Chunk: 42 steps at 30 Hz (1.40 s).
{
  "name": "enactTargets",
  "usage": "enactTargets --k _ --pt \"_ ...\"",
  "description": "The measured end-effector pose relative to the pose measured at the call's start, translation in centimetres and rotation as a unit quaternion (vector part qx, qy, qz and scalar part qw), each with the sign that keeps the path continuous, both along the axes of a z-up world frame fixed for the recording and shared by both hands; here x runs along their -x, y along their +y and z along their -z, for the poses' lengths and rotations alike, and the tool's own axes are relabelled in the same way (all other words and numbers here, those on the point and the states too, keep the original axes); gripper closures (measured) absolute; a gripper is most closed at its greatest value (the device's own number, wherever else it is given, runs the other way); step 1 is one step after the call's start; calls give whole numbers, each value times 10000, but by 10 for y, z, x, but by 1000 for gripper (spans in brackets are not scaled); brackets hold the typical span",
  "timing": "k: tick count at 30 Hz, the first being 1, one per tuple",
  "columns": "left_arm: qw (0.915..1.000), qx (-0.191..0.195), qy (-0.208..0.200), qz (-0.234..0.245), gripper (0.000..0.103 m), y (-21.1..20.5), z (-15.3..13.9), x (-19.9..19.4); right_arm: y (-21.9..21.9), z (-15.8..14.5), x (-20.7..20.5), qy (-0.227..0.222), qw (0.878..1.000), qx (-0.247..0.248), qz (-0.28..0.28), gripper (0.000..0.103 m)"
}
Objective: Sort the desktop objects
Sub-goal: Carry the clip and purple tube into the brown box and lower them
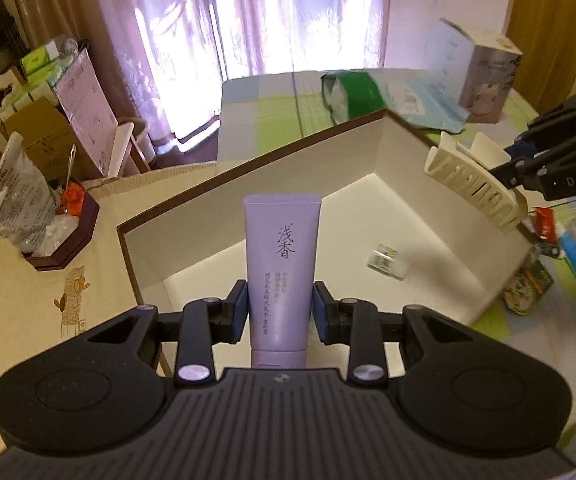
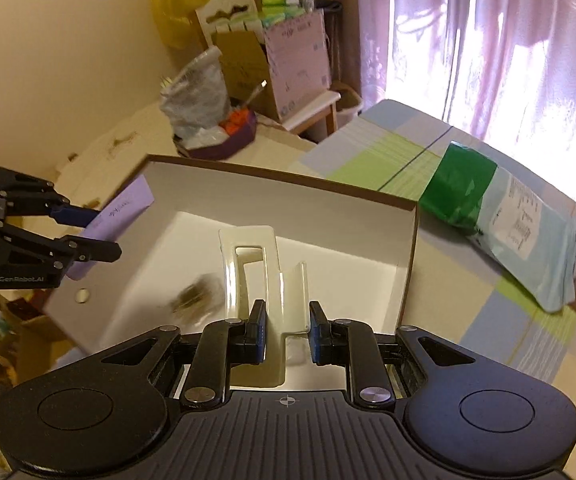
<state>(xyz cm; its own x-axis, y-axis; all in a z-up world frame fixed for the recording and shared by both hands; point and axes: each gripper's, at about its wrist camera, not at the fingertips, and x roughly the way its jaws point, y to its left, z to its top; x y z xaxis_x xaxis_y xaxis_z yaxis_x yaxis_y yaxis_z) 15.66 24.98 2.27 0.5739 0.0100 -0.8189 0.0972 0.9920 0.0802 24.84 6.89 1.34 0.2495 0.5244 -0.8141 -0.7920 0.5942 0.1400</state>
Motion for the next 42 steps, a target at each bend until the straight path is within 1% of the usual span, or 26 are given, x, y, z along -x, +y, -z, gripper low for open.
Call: enactTargets --k 5,10,13,18,25,26,28,30,33,39,41,42 --pt "9997 22 226 -53 75 10 23 -30 22 23 -23 -52 9992 393 -36 80" --pt "9985 13 511 -184 75 15 53 -52 41 48 -34 -153 9971 723 -173 80" --pt "9972 38 674 -327 75 20 69 -63 51 60 -37 -255 9954 862 -317 80" --pt "9946 -35 871 -557 75 26 87 -80 65 75 -44 -416 9923 1069 -470 80" --pt "9888 -105 1185 -898 74 33 114 -98 73 92 -57 -349 9903 1228 -541 80" --pt "9883 -122 1206 -926 74 33 116 -98 72 93 -58 -326 9903 1239 -546 80" --pt "9885 -186 1189 -914 69 33 118 -98 72 96 -61 -300 9899 1267 -562 80" --pt "9889 -237 1162 -893 68 34 118 -98 73 98 -65 -291 9896 1291 -570 80" --pt "9897 -236 1093 -898 67 37 113 -98 75 100 -70 -265 9895 1303 -567 80" --pt "9906 -223 988 -915 63 38 102 -96 81 103 -74 -237 9891 1305 -642 79" --pt "9907 -217 972 -923 62 37 98 -94 82 102 -73 -259 9890 1288 -686 52" --pt "9908 -216 966 -921 62 37 97 -93 82 100 -72 -251 9896 1202 -748 46"
